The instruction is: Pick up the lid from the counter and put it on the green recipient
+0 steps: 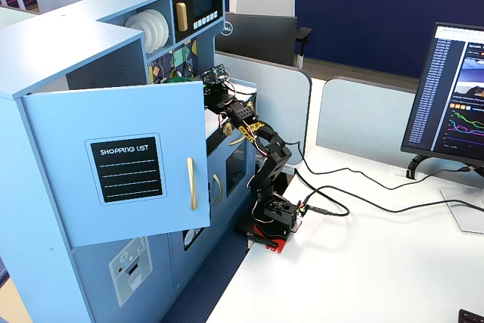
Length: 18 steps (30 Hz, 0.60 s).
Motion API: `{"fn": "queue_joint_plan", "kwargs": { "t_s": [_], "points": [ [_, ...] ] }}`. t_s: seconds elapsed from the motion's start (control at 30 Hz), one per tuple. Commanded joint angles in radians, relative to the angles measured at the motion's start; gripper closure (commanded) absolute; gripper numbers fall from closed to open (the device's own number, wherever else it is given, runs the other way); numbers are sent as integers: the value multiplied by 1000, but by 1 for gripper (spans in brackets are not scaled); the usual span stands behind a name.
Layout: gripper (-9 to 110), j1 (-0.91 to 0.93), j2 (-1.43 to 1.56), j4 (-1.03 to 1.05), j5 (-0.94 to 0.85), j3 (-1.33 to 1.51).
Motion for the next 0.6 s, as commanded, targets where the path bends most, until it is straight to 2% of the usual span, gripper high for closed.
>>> {"fn": "queue_joint_plan", "kwargs": {
  "t_s": [0.0,0.57],
  "points": [
    [102,-60,63,31,-12,-133],
    [102,-244,57,146,-25,-160]
  ]
}}
